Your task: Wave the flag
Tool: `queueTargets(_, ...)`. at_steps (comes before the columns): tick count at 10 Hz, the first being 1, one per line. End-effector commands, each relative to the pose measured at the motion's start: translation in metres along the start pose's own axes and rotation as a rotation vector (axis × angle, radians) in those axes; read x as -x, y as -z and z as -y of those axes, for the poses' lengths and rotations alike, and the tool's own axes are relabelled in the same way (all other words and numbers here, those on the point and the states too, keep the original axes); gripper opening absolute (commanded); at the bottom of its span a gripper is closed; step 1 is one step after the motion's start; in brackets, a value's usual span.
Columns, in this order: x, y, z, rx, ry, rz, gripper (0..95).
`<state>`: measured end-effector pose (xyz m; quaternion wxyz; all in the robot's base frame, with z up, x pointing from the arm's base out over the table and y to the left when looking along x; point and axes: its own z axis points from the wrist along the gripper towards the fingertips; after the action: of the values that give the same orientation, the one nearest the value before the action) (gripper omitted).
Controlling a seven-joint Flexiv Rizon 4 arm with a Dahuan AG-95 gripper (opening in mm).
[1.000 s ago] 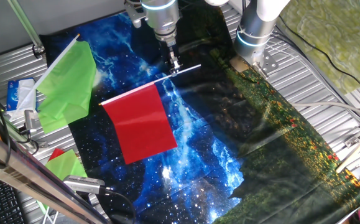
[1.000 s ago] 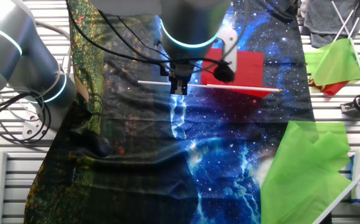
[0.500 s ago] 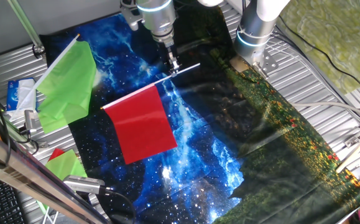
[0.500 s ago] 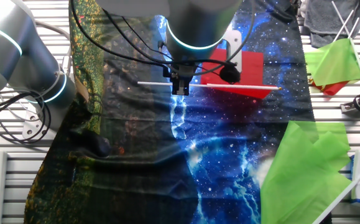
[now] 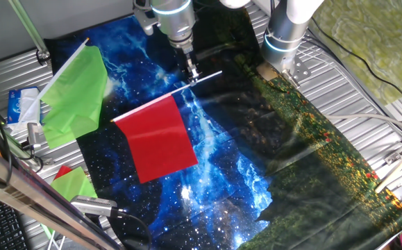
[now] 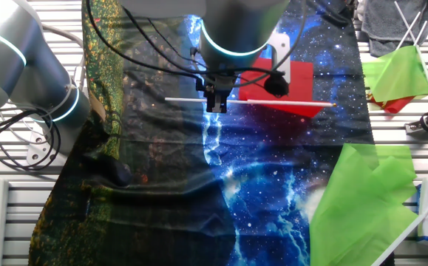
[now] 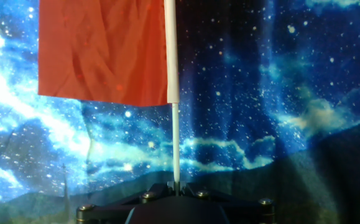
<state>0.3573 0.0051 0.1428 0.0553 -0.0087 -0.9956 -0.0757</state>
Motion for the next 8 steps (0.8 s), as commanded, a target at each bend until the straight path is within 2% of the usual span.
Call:
queueTargets(1, -0.004, 0.033, -0.005, 0.023, 0.001, -0.037, 0.0)
queueTargets(4, -0.016, 0.073, -0.02, 0.018, 0.004, -0.054, 0.0)
queueTargets(5, -0.018, 0.086, -0.027, 0.016, 0.008, -0.05, 0.0)
queueTargets(8, -0.019, 0.093, -0.036, 0.004, -0.002, -0.057, 0.0)
